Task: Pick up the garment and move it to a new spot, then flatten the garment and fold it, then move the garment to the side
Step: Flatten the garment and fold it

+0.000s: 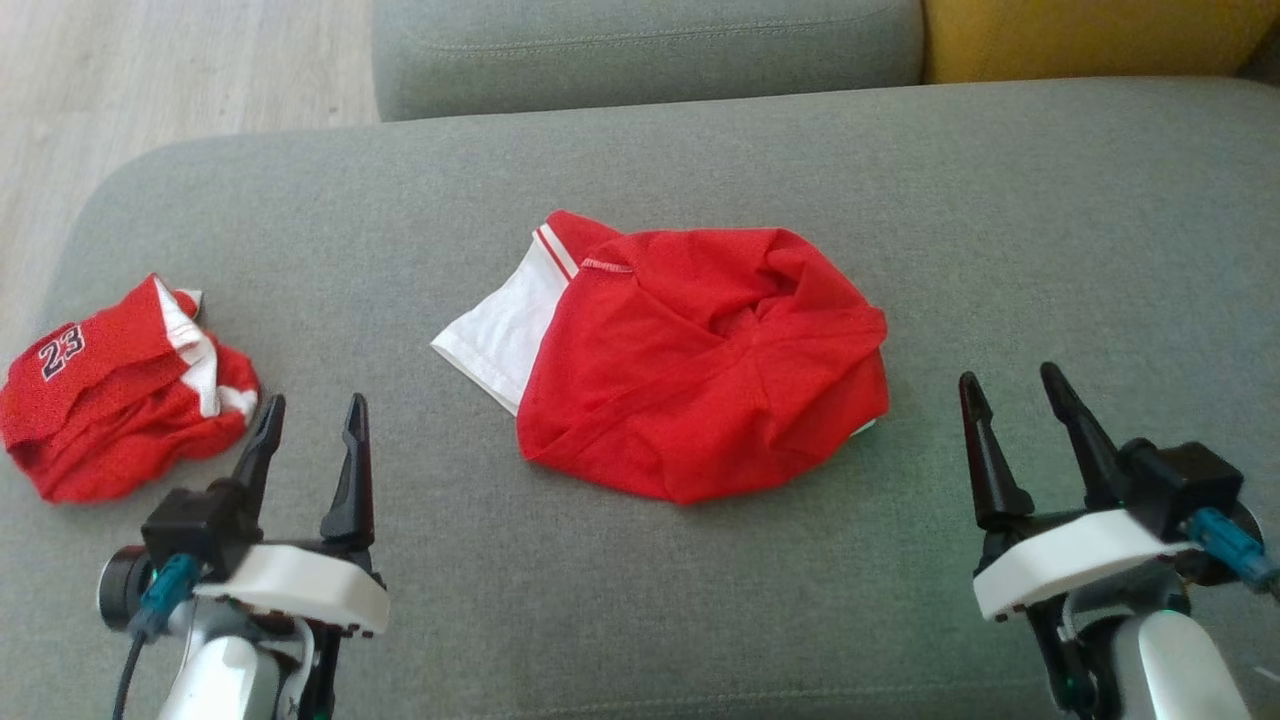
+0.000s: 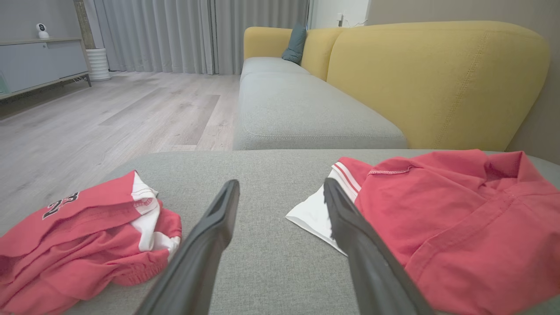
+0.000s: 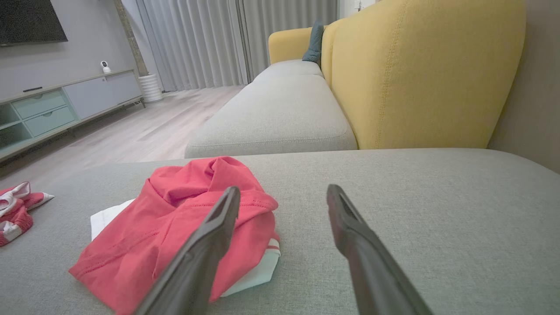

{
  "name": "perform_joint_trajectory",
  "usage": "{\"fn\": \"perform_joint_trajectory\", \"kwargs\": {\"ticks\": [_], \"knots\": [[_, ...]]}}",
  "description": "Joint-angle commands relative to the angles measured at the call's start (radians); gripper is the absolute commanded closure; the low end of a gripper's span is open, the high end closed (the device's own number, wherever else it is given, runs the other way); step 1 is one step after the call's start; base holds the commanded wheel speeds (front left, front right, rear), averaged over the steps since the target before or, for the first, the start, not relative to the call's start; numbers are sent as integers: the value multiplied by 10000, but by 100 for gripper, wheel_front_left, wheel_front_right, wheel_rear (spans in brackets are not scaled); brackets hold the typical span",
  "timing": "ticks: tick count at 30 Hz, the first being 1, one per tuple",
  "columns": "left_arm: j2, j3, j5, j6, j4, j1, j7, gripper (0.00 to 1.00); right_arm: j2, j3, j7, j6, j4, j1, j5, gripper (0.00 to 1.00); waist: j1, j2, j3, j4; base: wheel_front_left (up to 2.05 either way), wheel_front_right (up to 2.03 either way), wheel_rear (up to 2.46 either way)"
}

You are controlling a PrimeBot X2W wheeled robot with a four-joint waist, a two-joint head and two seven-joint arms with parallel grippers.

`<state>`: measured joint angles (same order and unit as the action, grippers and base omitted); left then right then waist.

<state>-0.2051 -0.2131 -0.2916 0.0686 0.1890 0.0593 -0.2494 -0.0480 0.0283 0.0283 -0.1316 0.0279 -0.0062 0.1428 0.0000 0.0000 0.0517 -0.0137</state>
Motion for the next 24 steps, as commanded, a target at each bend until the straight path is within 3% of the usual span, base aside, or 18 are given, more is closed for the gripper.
{"fn": "perform_joint_trajectory", "kwargs": {"ticks": [1, 6, 13, 24], "knots": [[-126, 422, 106, -45, -334, 274, -124, 0, -39, 284, 45, 9, -365, -212, 59, 0, 0, 0, 6, 10, 0, 0, 0], [-85, 421, 176, -58, -369, 374, -124, 0, -39, 810, 353, 9, -297, -291, 107, 0, 0, 0, 102, 114, 0, 0, 0], [58, 323, 337, -120, -510, 732, -124, 0, -103, 2342, 1547, 9, 293, -858, 331, 0, 0, 0, 586, 389, 0, 0, 0], [335, 266, 527, -332, -515, 1168, -124, 0, -69, 2798, 2009, 9, 1600, -1986, 232, 0, 0, 0, 1159, 740, 0, 0, 0]]}}
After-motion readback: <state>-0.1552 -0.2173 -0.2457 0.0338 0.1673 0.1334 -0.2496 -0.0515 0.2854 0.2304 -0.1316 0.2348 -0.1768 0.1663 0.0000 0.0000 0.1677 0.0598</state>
